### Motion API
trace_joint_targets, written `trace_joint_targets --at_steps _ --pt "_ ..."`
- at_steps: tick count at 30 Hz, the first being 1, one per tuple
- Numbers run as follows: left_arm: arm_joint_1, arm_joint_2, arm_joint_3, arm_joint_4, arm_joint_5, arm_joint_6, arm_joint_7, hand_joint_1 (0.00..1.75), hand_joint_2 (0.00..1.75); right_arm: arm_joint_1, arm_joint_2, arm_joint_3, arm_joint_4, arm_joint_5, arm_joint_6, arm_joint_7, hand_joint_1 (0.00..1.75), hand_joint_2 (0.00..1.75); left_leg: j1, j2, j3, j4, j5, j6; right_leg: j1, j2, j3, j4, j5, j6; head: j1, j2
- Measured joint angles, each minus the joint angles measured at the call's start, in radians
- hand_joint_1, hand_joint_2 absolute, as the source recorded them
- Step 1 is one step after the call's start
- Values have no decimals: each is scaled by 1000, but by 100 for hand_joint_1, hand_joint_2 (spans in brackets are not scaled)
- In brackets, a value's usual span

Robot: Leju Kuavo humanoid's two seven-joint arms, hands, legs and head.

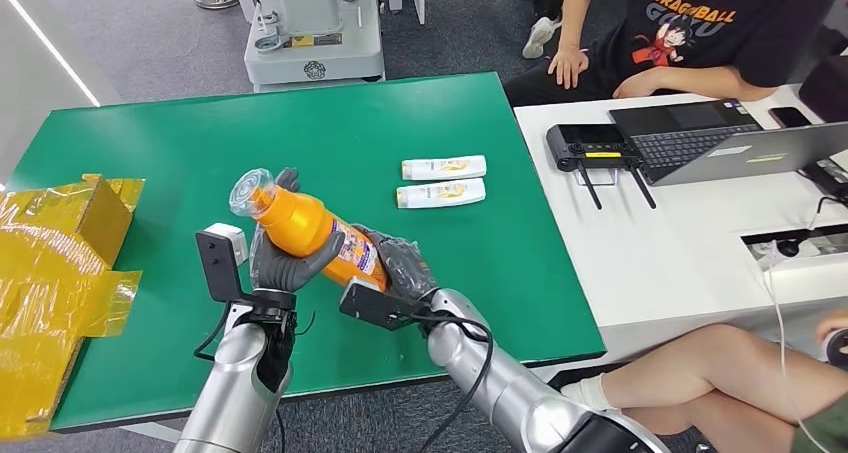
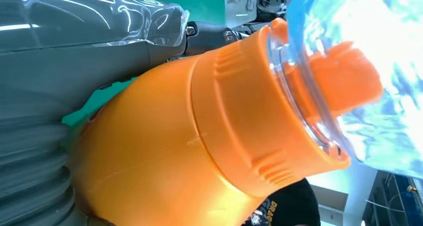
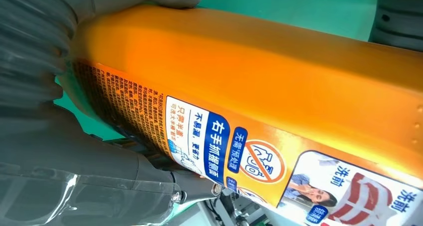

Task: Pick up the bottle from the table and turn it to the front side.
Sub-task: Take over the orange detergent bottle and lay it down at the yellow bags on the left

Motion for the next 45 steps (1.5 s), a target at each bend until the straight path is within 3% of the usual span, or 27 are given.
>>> trace_joint_targets --at_steps 1,2,5,6,34,36,38,40,45 --pt "0 0 0 1 1 0 0 0 175 1 -1 -1 0 1 0 1 175 175 0 0 0 0 0 0 0 0 0 0 0 0 0 0" --pt "0 0 0 1 2 0 0 16 175 2 -1 -2 0 2 0 1 175 175 0 0 0 0 0 0 0 0 0 0 0 0 0 0" --pt "0 0 0 4 6 -1 0 147 175 4 -3 -6 0 3 -1 1 175 175 0 0 0 0 0 0 0 0 0 0 0 0 0 0" --pt "0 0 0 5 7 -3 0 175 175 4 -4 -7 0 4 -2 1 175 175 0 0 0 0 0 0 0 0 0 0 0 0 0 0" --pt "4 2 9 13 37 -4 2 175 175 3 -7 -31 -6 35 -17 -7 175 175 0 0 -1 0 0 0 0 0 0 0 0 0 0 0" --pt "3 2 11 16 39 -2 2 175 175 4 -7 -31 -6 37 -19 -7 148 175 0 0 -1 0 0 0 0 0 0 0 0 0 0 0" --pt "3 2 14 19 42 0 2 175 175 4 -7 -31 -6 43 -24 -7 61 175 0 0 -1 0 0 0 0 0 0 0 0 0 0 0" --pt "2 2 16 21 43 2 2 175 175 4 -7 -31 -6 51 -34 -7 0 175 0 0 -1 0 0 0 0 0 0 0 0 0 0 0" --pt "-3 2 17 26 42 10 2 175 175 5 -7 -31 -8 56 -58 -9 0 175 0 0 -1 0 0 0 0 0 0 0 0 0 0 0"
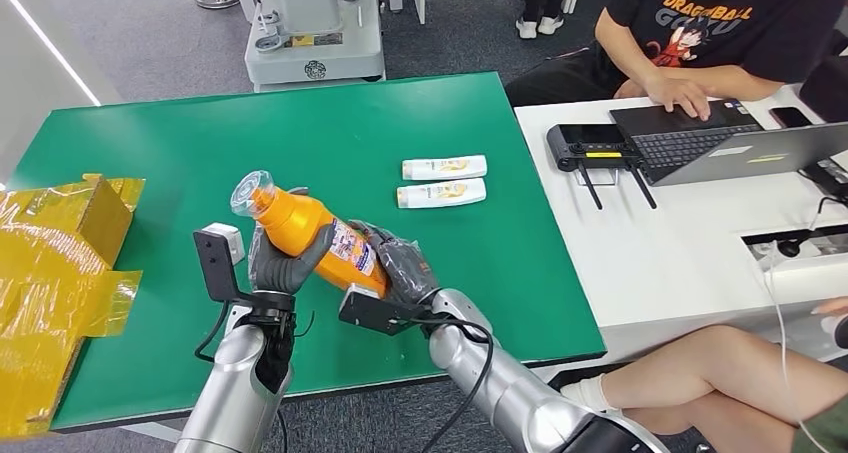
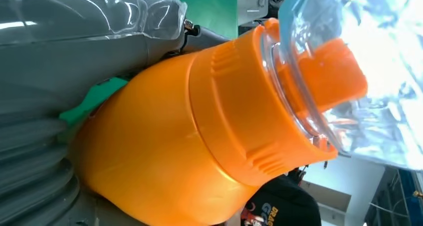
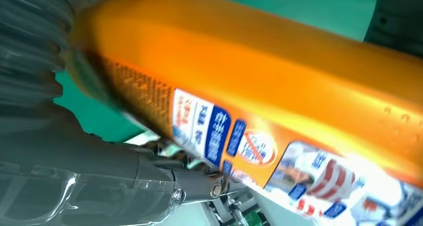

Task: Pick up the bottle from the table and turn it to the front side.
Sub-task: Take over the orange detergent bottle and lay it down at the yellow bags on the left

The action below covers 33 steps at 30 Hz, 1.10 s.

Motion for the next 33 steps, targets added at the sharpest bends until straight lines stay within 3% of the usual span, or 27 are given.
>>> trace_joint_targets --at_steps 11,19,25,33 --pt "-14 0 0 26 7 2 -1 175 175 10 0 -3 -8 13 -21 -14 0 175 0 0 0 0 0 0 0 0 0 0 0 0 0 0" --pt "-29 8 12 36 4 19 -10 175 175 32 -1 -21 -53 -19 -48 -82 0 175 0 0 0 0 0 0 0 0 0 0 0 0 0 0" --pt "-35 28 41 33 -14 42 -12 175 175 71 -1 -27 -175 -64 -26 -107 0 175 0 0 0 0 0 0 0 0 0 0 0 0 0 0" --pt "-33 61 88 26 -30 83 -25 175 175 150 -11 20 -411 -128 24 -41 0 175 0 0 0 0 0 0 0 0 0 0 0 0 0 0"
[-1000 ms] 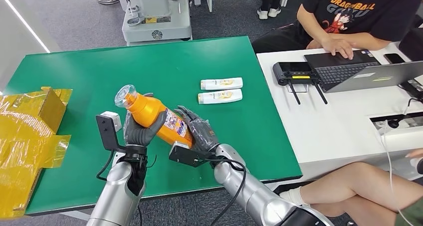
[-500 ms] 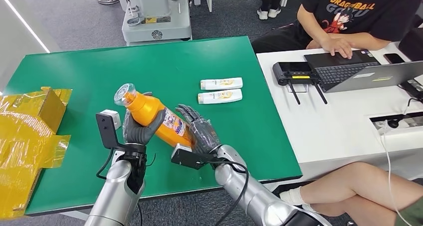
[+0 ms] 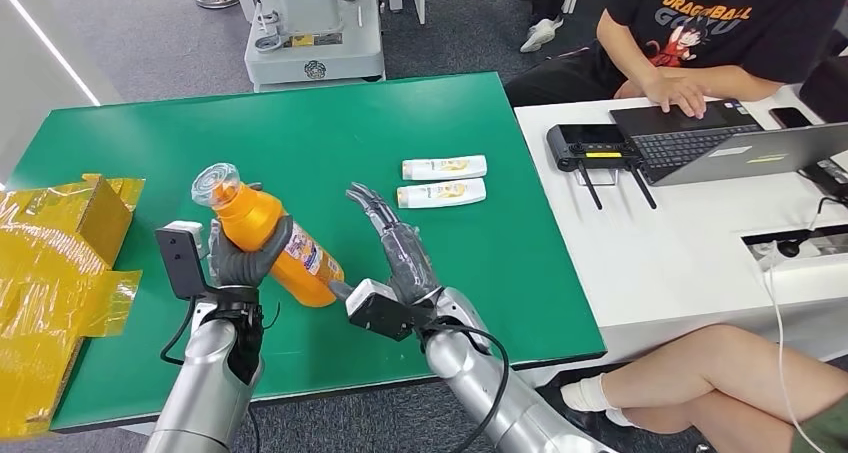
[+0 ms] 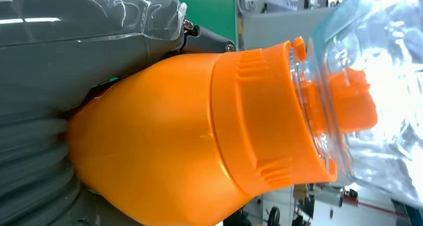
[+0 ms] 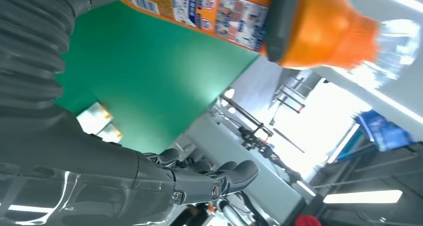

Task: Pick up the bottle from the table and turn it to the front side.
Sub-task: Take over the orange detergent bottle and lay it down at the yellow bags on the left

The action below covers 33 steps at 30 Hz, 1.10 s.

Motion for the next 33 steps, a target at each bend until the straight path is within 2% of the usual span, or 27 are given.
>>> trace_joint_targets --at_steps 9,14,23,28,33 --pt "22 37 42 -27 -39 54 -14 175 175 116 -50 96 -281 -83 -21 -21 0 175 0 0 0 0 0 0 0 0 0 0 0 0 0 0" --pt "20 85 50 -93 -104 106 6 175 175 171 -64 144 -359 -85 -50 -31 0 175 0 1 0 0 0 0 0 0 0 0 0 0 0 0" --pt "-11 229 77 -250 -228 157 41 175 175 236 -77 168 -395 -112 -30 -41 0 175 2 0 0 0 0 -1 1 0 0 0 0 -1 0 0" --pt "-75 312 82 -254 -297 121 51 175 175 259 -80 170 -407 -112 -27 -50 0 175 2 0 0 0 1 -1 1 0 0 0 0 -1 0 0" --pt "-183 397 66 -206 -431 89 67 175 175 275 -89 170 -429 -118 -28 -50 0 175 2 2 0 0 1 -1 1 2 -1 0 0 -1 1 0"
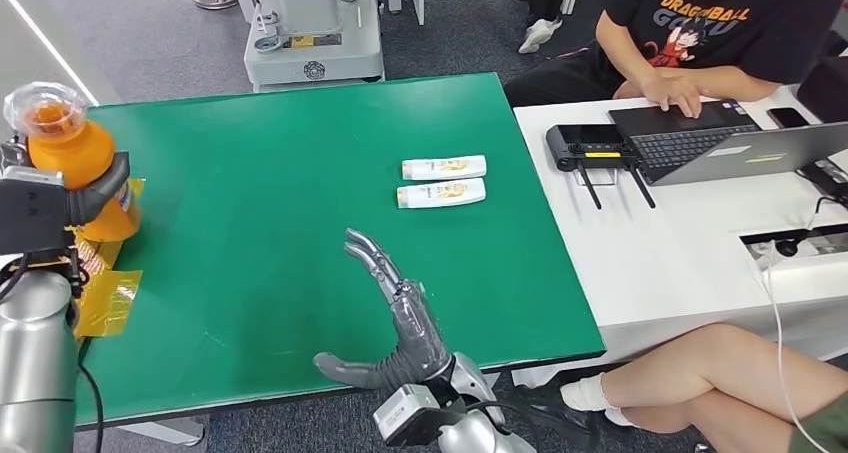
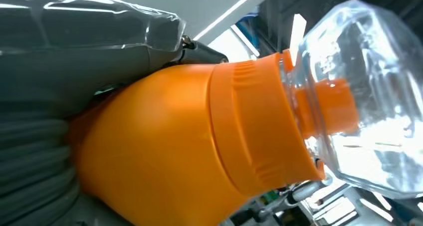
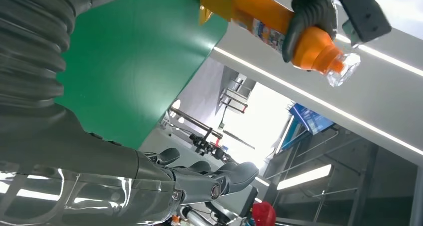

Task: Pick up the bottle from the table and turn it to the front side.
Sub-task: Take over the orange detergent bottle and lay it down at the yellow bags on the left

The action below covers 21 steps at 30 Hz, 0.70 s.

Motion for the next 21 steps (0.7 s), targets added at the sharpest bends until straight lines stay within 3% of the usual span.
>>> trace_joint_targets --at_steps 8,21 --pt "-139 162 -105 155 -221 -15 21 175 175 23 -2 0 -38 -5 26 13 0 175 0 4 0 0 0 0 0 4 -2 1 1 -2 0 0" --pt "-157 345 -182 248 -355 -56 72 175 175 41 -2 -6 -71 15 89 23 0 175 2 5 0 0 0 -2 2 5 -2 1 1 -3 0 0"
